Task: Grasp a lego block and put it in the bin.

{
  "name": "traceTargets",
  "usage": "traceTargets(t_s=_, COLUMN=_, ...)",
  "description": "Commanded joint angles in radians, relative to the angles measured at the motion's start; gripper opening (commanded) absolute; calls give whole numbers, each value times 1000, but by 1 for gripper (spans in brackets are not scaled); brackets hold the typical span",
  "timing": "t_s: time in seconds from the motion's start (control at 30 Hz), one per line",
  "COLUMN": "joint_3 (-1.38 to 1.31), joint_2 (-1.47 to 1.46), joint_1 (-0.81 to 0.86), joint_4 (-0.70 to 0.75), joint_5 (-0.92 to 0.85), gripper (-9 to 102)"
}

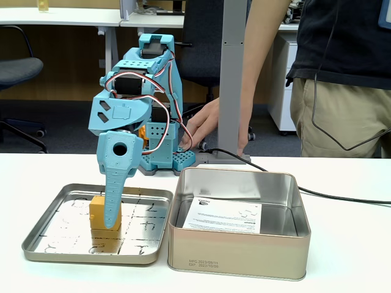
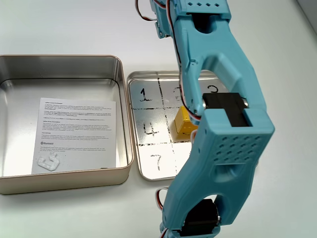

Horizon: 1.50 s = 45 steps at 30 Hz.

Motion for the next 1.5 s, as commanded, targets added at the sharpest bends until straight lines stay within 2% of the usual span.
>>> traceTargets(t_s=0.0, joint_3=-1559, joint_2=-635, joint_1=-143, joint_4=692, joint_5=48, gripper=0)
traceTargets(t_s=0.63, joint_3=-1559, joint_2=-609, joint_1=-107, joint_4=721, joint_5=51, gripper=0)
traceTargets(t_s=0.97, joint_3=-1529, joint_2=-388, joint_1=20, joint_4=977, joint_5=61, gripper=0)
traceTargets(t_s=1.37, joint_3=-502, joint_2=423, joint_1=-32, joint_4=960, joint_5=72, gripper=0)
traceTargets(t_s=1.47, joint_3=-195, joint_2=603, joint_1=-58, joint_4=899, joint_5=52, gripper=0)
